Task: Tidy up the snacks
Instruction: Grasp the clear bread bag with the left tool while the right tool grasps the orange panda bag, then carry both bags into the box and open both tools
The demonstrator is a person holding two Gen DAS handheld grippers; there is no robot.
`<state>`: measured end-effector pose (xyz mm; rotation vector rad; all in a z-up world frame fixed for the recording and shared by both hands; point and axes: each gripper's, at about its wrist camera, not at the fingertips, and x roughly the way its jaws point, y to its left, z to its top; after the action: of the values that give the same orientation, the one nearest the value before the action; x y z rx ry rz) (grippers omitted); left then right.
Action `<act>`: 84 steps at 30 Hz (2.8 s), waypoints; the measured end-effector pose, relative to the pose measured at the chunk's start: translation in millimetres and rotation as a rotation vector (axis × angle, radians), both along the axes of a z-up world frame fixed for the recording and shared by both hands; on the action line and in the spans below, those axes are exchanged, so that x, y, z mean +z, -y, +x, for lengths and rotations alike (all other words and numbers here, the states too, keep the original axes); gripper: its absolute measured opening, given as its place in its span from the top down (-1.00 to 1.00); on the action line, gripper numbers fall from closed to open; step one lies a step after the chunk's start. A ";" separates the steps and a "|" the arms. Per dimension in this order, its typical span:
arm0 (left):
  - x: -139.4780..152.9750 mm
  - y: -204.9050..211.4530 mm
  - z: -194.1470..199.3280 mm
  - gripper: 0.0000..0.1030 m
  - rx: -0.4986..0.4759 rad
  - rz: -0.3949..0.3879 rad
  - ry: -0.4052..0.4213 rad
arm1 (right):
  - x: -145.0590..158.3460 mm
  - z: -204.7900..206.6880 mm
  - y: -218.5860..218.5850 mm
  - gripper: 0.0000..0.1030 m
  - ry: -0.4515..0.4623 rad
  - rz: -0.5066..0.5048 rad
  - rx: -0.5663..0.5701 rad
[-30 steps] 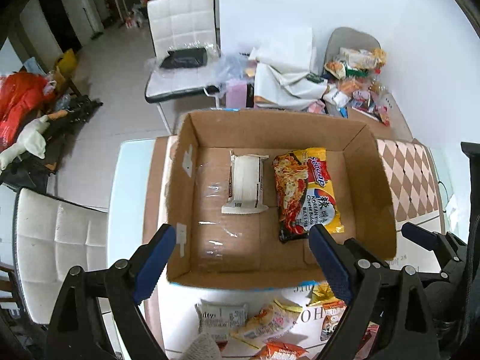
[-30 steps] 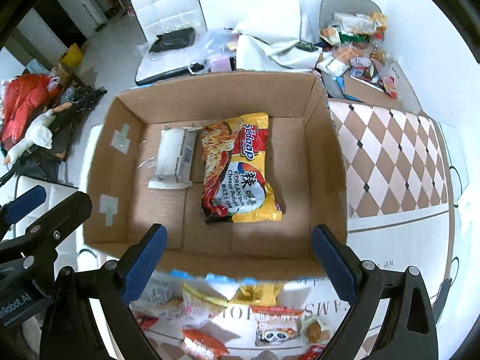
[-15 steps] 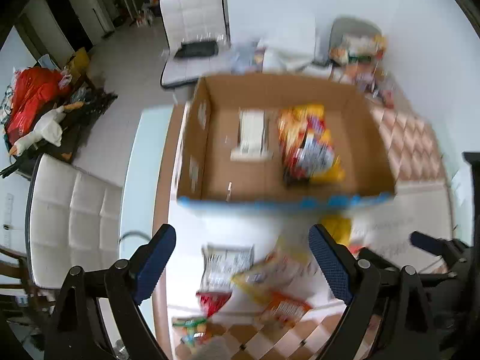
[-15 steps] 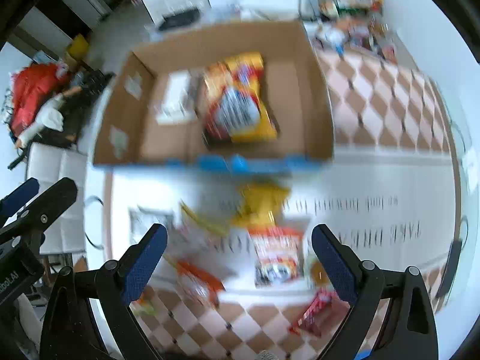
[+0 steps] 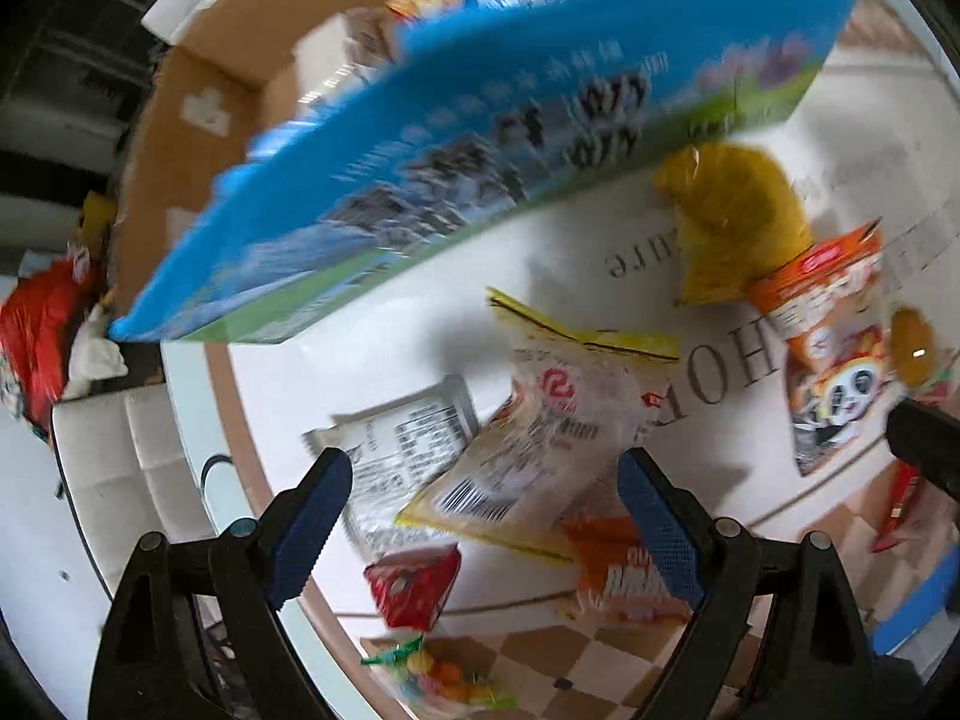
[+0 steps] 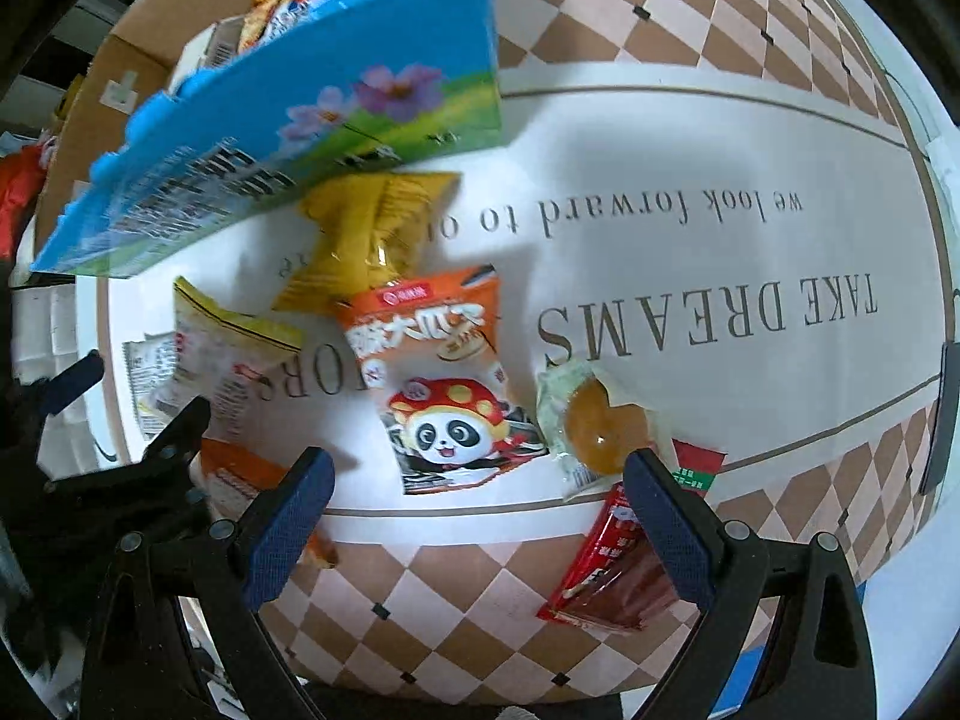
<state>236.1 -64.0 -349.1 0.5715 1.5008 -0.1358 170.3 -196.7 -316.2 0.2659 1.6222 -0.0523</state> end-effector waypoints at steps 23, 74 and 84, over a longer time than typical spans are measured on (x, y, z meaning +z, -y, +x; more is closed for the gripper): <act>-17.0 -25.6 32.4 -0.52 0.338 -0.170 -0.099 | -78.5 24.7 -24.0 -0.76 -0.110 0.015 -0.046; 122.2 -103.3 170.4 0.22 0.557 -0.500 -0.069 | 94.8 165.8 -88.4 0.11 0.190 0.244 -0.011; 64.4 -100.5 202.5 0.22 0.576 -0.401 -0.200 | 24.3 204.4 -113.8 0.11 0.062 0.202 0.002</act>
<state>438.6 36.5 -284.8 -0.2088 1.7167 -0.0421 374.7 -82.9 -291.9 0.4177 1.5675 0.1213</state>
